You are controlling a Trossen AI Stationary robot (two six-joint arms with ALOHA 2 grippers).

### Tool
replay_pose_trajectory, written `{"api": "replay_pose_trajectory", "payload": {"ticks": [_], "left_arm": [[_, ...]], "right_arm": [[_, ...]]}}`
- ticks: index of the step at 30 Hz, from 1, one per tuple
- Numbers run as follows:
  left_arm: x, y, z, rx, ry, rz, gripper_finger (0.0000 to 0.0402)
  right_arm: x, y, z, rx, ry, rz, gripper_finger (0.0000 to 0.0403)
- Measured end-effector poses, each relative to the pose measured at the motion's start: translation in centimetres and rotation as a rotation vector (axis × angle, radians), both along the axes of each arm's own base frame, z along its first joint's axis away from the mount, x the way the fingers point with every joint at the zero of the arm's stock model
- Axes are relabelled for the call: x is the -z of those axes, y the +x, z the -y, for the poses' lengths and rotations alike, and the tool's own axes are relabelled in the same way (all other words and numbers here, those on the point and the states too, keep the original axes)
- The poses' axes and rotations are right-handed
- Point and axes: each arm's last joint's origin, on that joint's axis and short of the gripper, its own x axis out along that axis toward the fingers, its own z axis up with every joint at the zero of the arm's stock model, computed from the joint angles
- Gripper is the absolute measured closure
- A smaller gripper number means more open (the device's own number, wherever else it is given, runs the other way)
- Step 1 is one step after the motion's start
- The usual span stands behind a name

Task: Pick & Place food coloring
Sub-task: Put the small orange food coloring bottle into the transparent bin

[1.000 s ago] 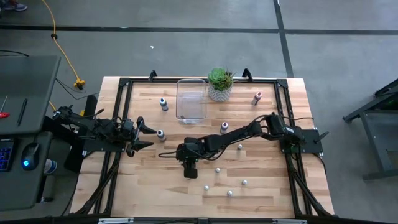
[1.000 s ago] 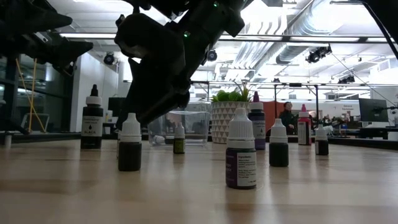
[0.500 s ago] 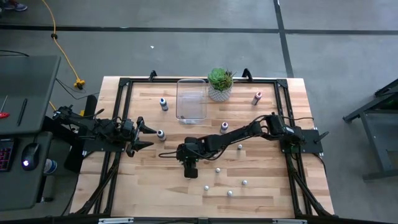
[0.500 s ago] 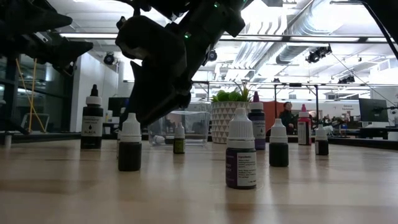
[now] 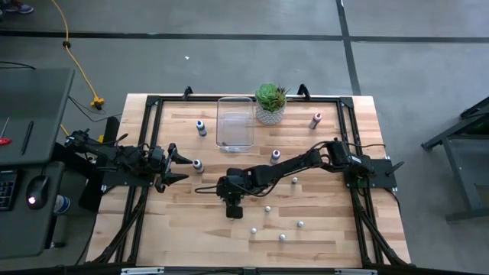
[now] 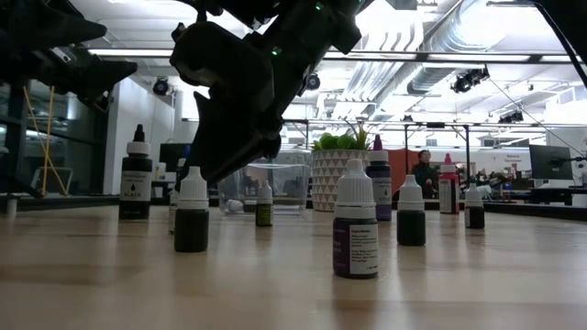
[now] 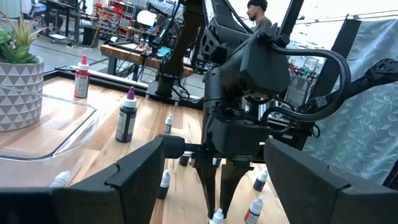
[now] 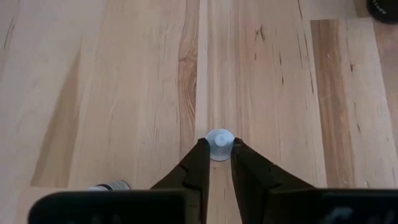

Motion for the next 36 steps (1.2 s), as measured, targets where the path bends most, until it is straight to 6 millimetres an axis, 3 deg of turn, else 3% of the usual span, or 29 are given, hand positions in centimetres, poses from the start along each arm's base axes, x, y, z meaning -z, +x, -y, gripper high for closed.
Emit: {"api": "replay_pose_trajectory", "payload": {"ticks": [29, 32, 36], "left_arm": [[0.0, 0.0, 0.0, 0.000, 0.000, 0.000, 0.0130], [0.0, 0.0, 0.0, -0.001, 0.000, 0.000, 0.0130], [0.0, 0.0, 0.0, -0.001, 0.000, 0.000, 0.0130]], "right_arm": [[-0.1, 0.0, 0.1, 0.016, -0.024, 0.003, 0.0370], [-0.8, 0.2, 0.1, 0.013, -0.034, -0.003, 0.0366], [-3.2, 0.5, 0.5, 0.013, -0.088, -0.021, 0.0366]]}}
